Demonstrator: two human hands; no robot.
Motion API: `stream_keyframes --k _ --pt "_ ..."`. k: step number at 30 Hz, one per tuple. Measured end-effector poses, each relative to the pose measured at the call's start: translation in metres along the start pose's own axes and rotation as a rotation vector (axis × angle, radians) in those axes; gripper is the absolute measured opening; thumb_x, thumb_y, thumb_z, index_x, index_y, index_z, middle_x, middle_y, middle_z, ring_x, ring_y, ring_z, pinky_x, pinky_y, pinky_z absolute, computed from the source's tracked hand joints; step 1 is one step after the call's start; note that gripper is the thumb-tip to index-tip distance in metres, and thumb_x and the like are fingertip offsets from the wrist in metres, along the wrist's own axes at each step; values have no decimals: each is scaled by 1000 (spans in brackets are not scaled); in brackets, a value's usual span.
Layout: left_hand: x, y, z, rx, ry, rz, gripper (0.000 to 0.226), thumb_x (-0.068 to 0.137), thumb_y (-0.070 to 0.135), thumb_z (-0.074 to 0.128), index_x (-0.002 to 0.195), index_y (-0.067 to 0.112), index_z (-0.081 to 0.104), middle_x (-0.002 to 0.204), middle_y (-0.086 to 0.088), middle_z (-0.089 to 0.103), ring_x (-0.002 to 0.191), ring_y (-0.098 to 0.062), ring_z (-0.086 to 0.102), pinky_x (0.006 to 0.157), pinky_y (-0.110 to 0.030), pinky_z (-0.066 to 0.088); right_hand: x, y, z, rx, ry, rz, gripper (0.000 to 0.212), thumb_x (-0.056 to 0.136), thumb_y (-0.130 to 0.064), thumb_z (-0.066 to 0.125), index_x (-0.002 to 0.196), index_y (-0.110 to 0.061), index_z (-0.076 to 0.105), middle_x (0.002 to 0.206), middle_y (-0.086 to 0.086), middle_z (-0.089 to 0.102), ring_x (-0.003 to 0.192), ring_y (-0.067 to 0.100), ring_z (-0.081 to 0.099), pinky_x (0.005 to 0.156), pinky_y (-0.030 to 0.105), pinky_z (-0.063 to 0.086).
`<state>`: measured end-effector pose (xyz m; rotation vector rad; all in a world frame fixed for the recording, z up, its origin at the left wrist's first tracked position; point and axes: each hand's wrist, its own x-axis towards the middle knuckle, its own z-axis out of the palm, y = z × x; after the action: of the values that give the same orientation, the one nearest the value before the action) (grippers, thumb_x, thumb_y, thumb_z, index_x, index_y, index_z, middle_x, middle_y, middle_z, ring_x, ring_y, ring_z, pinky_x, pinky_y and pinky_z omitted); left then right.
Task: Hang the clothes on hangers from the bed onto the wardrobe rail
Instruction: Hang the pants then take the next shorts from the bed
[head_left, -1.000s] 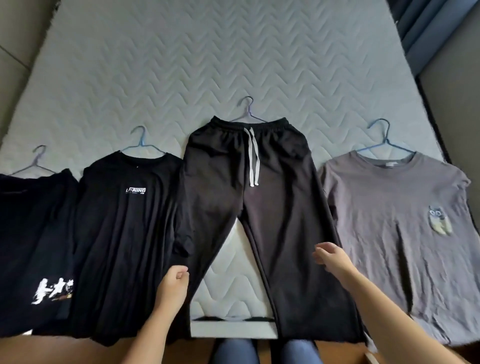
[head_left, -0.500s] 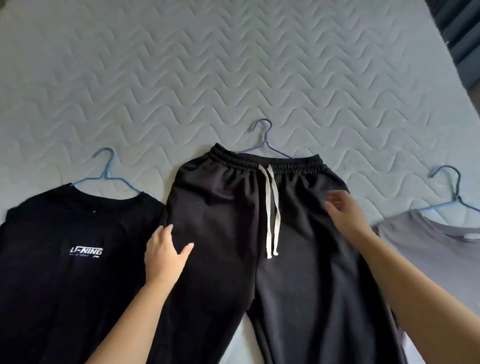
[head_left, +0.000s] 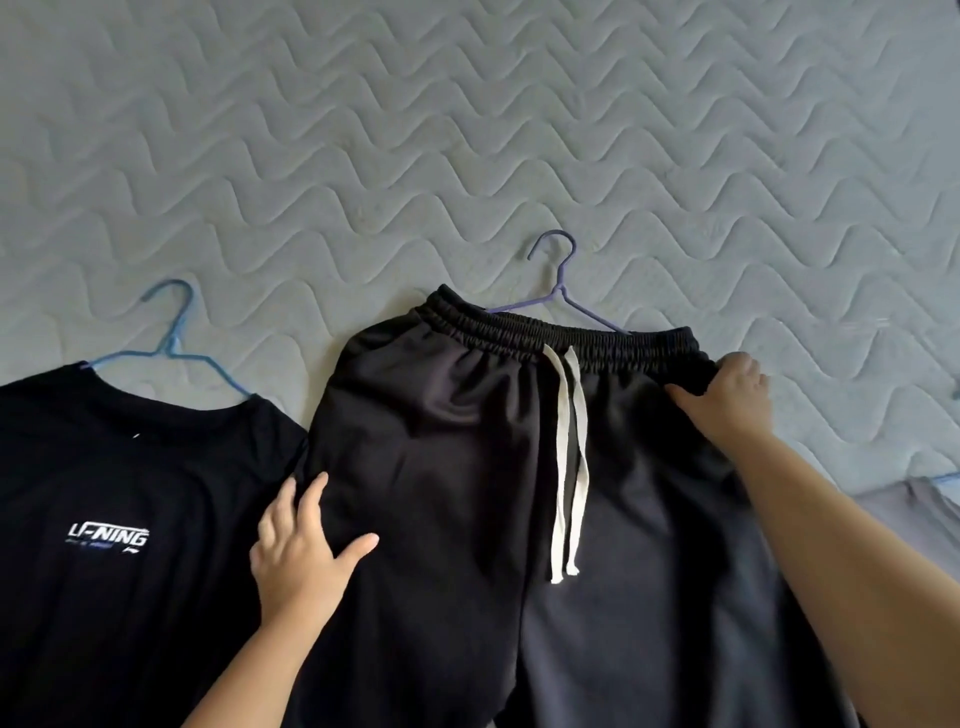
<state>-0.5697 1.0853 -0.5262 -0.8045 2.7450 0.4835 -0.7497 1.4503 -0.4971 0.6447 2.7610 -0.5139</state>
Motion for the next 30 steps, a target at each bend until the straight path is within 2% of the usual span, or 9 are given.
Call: stream_keyframes --k 7,11,14,17,20,22,25,27,30 --pt "3 9 -9 97 -60 -18 87 70 46 70 141 20 26 153 -10 18 138 -29 20 101 -46 33 -6 2 -14 191 -168 94 52 70 -42 68 103 -4 58 104 18 65 100 35 59 77 37 44" --pt "0 25 -34 241 -210 -10 87 77 52 60 143 20 13 154 -10 9 139 -27 16 105 -39 33 -39 3 -47 347 -115 45 31 74 -29 71 94 -7 61 84 9 63 91 31 60 72 33 40" --pt "-11 38 -63 160 -286 -13 77 80 46 60 141 18 23 152 -11 17 137 -29 21 108 -40 31 -74 9 -85 398 -107 -19 19 73 -26 72 76 -15 57 69 0 58 79 25 56 68 33 38" --pt "-36 53 -99 -124 -130 6 63 82 32 63 135 10 37 143 -14 36 130 -31 34 102 -43 37 -113 22 -121 389 -107 -60 20 74 -24 73 75 -11 58 69 5 57 73 24 53 64 33 36" --pt "-68 72 -140 -283 74 149 58 83 24 63 133 5 39 139 -16 41 128 -31 38 101 -43 38 -153 40 -150 421 -112 -79 19 72 -18 74 74 -4 61 69 10 60 70 23 54 64 35 38" --pt "-87 84 -168 -282 130 273 60 85 25 61 136 6 36 144 -15 36 133 -29 33 107 -41 33 -178 52 -167 431 -117 -94 17 71 -16 75 67 -9 60 63 7 59 64 20 53 61 33 40" --pt "-106 96 -201 -131 113 444 62 88 30 55 140 11 29 151 -11 26 140 -27 23 113 -41 23 -214 68 -193 435 -139 -173 18 71 -11 75 62 -9 59 57 2 51 58 17 48 52 19 33" --pt "-120 101 -218 -32 82 508 55 89 31 52 138 13 34 147 -10 35 138 -27 27 113 -46 22 -236 78 -209 459 -153 -208 13 70 -9 76 72 -3 64 63 5 55 61 17 50 51 18 33" --pt "-160 101 -243 -74 61 518 36 89 29 52 120 9 54 120 -10 60 115 -29 50 105 -43 32 -268 103 -229 533 -153 -224 10 69 -6 76 73 -6 66 55 -6 57 55 6 51 50 16 36"
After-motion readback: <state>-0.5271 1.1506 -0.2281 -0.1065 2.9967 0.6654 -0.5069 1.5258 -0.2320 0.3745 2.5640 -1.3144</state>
